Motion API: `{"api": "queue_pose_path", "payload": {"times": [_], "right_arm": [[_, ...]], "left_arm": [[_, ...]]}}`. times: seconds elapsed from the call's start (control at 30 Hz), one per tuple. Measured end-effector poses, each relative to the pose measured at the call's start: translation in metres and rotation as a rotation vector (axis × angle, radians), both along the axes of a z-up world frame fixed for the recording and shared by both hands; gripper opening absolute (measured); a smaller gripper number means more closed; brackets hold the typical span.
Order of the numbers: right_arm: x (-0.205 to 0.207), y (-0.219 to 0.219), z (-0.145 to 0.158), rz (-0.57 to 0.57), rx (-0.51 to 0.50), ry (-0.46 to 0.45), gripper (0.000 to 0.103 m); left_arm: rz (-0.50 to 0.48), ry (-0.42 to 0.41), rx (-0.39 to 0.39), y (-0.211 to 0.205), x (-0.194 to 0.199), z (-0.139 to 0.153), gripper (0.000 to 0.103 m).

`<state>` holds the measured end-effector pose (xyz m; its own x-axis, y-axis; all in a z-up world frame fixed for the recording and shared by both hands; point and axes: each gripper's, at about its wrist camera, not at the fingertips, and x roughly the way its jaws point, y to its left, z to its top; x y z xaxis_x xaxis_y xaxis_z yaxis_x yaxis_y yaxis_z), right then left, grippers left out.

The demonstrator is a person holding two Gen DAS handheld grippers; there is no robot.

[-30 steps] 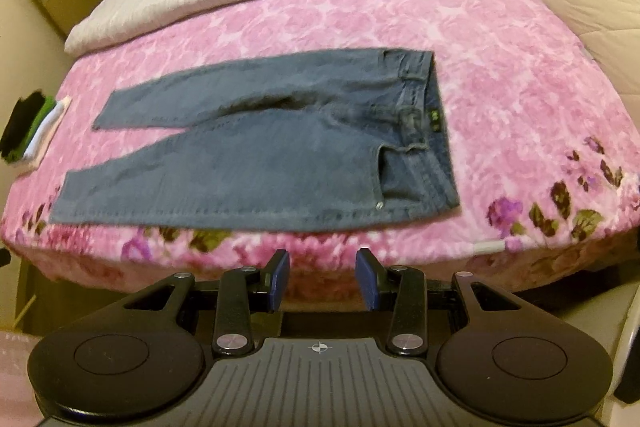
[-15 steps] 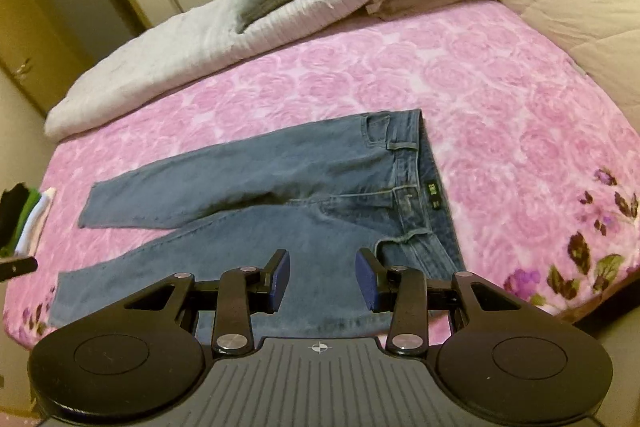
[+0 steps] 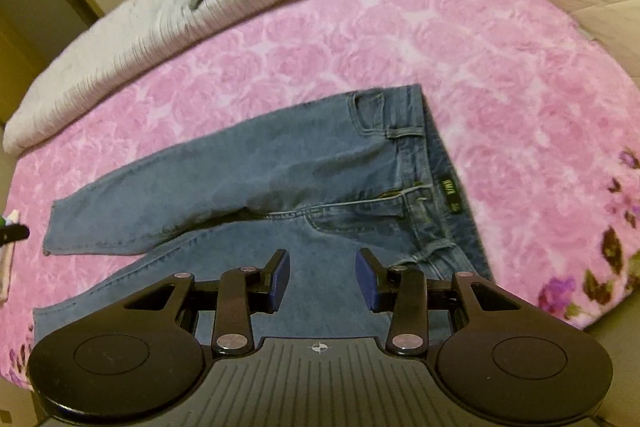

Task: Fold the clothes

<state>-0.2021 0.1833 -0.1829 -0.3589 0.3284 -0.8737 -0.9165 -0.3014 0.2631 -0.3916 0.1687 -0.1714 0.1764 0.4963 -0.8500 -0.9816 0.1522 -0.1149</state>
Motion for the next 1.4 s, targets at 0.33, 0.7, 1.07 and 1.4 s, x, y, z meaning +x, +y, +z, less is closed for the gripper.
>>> {"api": "queue_pose_path", "payload": {"times": [0.33, 0.7, 1.07, 1.4], "right_arm": [[-0.044, 0.103, -0.057, 0.142, -0.022, -0.094, 0.041], [-0.088, 0.24, -0.132, 0.349, -0.038, -0.178, 0.042], [-0.134, 0.298, -0.19, 0.688, -0.035, -0.244, 0.06], [-0.138, 0.304, -0.196, 0.742, -0.112, -0.25, 0.016]], "left_arm": [[-0.133, 0.018, -0.084, 0.1, 0.004, -0.074, 0.037], [-0.383, 0.041, -0.159, 0.213, 0.016, -0.156, 0.038], [-0.599, 0.177, -0.226, 0.27, 0.005, -0.206, 0.045], [-0.64, 0.138, -0.27, 0.268, -0.015, -0.223, 0.007]]}}
